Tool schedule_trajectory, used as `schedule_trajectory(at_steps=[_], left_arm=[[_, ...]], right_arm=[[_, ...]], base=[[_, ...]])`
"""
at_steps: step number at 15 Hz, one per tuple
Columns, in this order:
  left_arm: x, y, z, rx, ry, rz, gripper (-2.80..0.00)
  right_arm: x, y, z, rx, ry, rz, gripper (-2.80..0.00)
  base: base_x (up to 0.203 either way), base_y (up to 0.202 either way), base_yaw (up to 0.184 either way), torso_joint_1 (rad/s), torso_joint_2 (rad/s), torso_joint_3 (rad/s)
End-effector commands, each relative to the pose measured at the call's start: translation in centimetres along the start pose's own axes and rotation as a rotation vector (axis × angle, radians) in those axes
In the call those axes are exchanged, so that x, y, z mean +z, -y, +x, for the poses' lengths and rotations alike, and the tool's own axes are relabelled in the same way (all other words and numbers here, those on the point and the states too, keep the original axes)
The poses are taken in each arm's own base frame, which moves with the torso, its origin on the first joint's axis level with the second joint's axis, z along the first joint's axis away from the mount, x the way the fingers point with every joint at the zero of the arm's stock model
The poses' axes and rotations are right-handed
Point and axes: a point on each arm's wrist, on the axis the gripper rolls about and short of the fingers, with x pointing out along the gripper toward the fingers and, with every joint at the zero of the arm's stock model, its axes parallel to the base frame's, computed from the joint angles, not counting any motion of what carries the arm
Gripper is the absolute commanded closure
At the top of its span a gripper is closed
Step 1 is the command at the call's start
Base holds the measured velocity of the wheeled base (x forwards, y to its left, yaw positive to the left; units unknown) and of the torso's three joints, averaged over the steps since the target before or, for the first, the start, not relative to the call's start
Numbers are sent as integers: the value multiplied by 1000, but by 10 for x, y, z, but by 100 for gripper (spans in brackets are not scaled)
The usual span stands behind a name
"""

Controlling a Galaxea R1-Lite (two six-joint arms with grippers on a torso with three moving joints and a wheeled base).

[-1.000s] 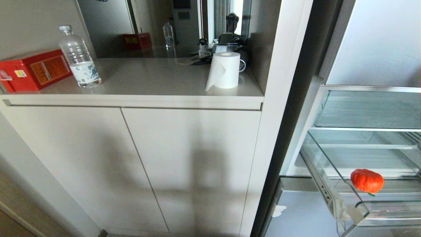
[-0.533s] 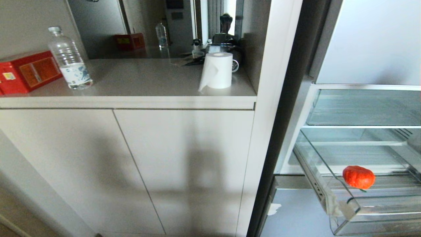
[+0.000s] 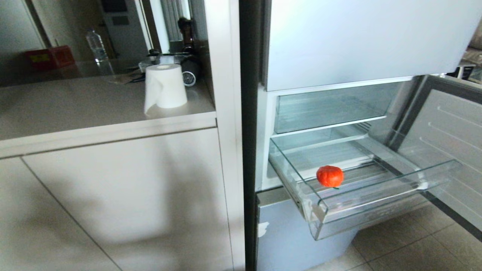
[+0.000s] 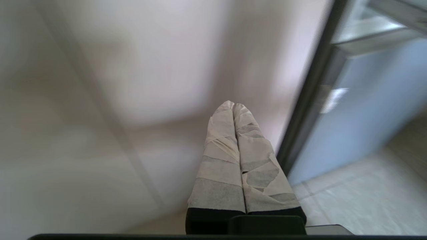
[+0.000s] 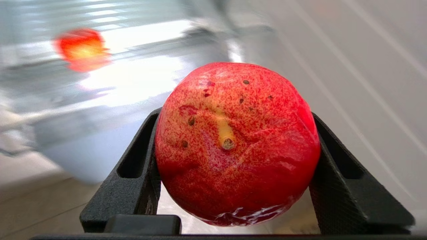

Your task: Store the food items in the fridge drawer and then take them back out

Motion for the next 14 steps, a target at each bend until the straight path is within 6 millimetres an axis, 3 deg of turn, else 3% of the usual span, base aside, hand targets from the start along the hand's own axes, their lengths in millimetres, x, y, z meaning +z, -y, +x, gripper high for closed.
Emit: schedule_trajectory(at_steps=[1,6,9,12,14], left_arm=[[0,0,0,0,-3,0,0],[0,0,0,0,-3,0,0],[0,0,0,0,-3,0,0],[0,0,0,0,-3,0,0],[0,0,0,0,-3,0,0]], right_arm=[[0,-2,-6,-4,22,-7,0],[0,-3,-11,-17,41,6,0],[6,5,-10,-122,61,90,0],[17,37,2,-408,124,263,0],[15,66,23,-481,127,355,0]], base=[[5,4,-177,7,-1,2],[3,6,-176,3,2,1],[1,7,-149,2,2,1],[1,0,-23,-1,1,1],[0,0,0,0,0,0]])
